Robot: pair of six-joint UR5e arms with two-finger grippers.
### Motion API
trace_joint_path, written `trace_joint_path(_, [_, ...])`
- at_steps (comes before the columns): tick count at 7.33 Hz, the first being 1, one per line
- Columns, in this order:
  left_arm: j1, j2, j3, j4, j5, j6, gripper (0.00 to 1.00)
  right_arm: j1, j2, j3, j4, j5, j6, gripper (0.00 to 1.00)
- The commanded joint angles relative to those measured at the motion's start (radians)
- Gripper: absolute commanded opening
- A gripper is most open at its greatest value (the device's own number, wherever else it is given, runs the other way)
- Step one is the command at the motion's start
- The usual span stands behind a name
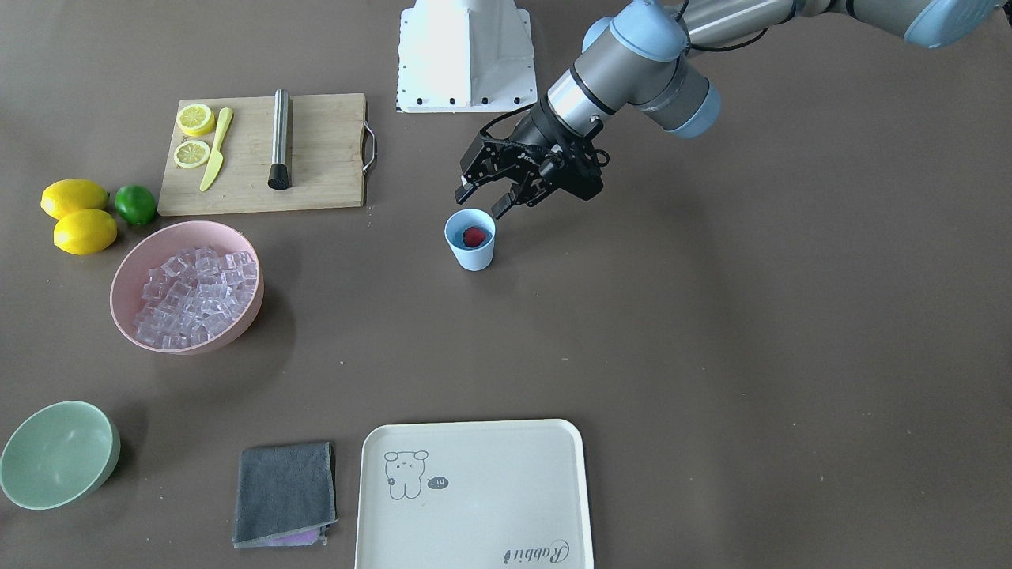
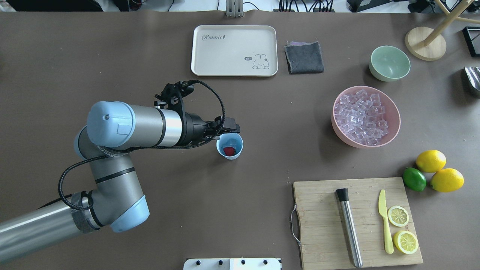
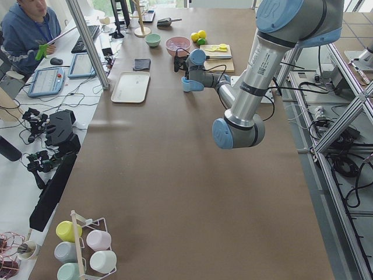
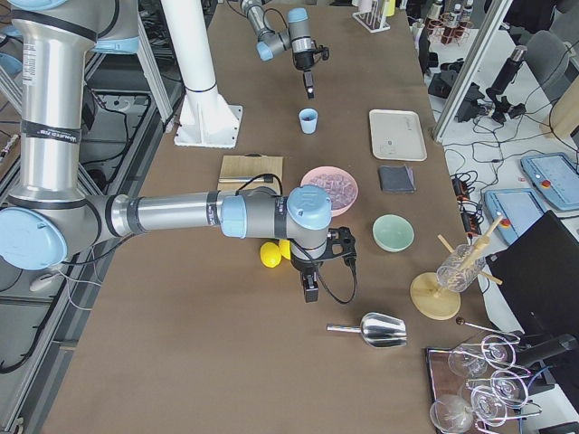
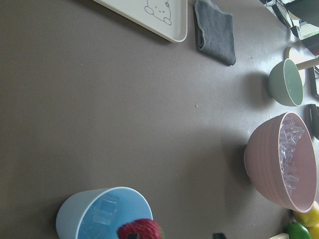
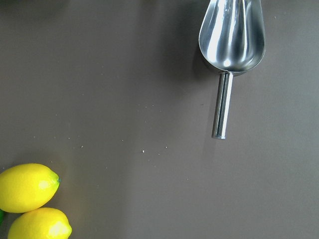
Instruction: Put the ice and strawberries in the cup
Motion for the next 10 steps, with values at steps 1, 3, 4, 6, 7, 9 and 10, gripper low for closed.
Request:
trace_joint_path(1, [-0.012,0.006,-0.001,0.005,-0.01,0.001,0.98,0.0,0.0,0.0,0.0,0.0,0.0,1.0])
trace_joint_path(3, [-0.135,0.098,0.002,0.017,-0.153,0.023,0.98,-0.002,0.0,0.0,-0.002,-0.002,0.002,1.0])
trace_joint_path(4, [-0.227,0.162,0.0,0.037,-0.255,0.15,0.98,-0.002,0.0,0.0,-0.002,0.0,0.0,1.0])
trace_joint_path(6, [-0.396,0.265,-0.001,0.153,-0.378,0.388,0.98,-0.002,-0.003,0.0,0.003,-0.002,-0.002,1.0])
trace_joint_path(7, [-0.456,0.316,0.0,0.19,-0.409,0.484,0.98,-0.003,-0.009,0.0,0.006,-0.002,-0.003,1.0])
trace_joint_path(9, [-0.614,0.371,0.005,0.253,-0.465,0.58,0.98,-0.002,-0.008,0.0,0.008,-0.003,-0.012,1.0])
trace_joint_path(10, [-0.733,0.417,0.011,0.332,-0.546,0.827,0.98,-0.002,-0.008,0.0,0.008,-0.003,-0.014,1.0])
